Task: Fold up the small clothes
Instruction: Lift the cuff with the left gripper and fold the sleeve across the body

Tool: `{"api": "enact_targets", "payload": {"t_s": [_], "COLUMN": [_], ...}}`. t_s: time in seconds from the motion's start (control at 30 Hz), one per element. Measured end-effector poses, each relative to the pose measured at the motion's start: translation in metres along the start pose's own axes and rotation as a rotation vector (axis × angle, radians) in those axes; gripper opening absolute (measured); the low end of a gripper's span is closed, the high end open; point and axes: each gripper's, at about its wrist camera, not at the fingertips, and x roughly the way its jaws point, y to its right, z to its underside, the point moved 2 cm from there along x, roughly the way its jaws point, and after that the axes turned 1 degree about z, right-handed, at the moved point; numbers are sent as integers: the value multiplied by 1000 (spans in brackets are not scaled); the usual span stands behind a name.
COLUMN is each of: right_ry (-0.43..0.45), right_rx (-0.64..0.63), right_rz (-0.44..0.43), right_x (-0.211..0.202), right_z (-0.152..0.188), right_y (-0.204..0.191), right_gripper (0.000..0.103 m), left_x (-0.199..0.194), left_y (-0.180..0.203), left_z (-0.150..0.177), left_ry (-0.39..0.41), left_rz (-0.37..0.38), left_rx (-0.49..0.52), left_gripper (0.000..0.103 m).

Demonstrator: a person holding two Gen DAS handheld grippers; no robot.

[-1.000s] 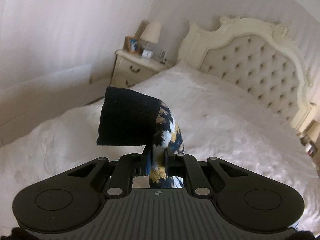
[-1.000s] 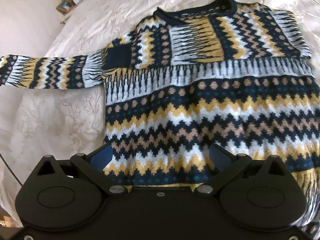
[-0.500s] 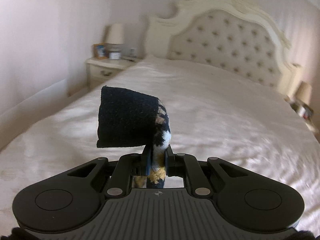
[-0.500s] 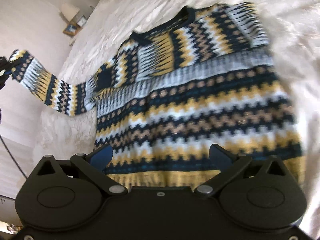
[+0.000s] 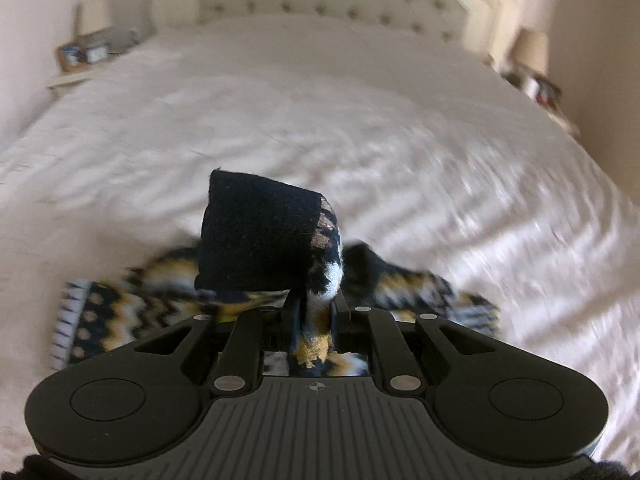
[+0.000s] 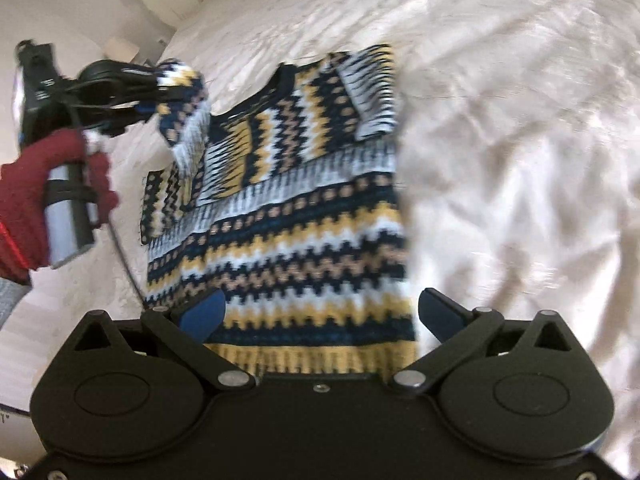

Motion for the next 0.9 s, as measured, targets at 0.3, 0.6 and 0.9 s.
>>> {"api": "enact_targets", "payload": {"t_s": [0.3, 0.6, 0.9], "right_ry": [5, 43, 98], "right_rx": [5, -30, -73], "right_rz": [9, 5, 47], "right_x": [-1, 26, 73], "right_z": [0, -30, -107], "right_y": [5, -21, -47], "right_gripper": [103, 103, 103], "left_x": [2, -43, -26], "left_y": [18, -35, -141], "left_z": [16, 26, 40], "left_ry": [-43, 18, -71], "left_rz": [154, 53, -110], "left_rx": [16, 101, -2], "left_gripper": [63, 70, 70]}}
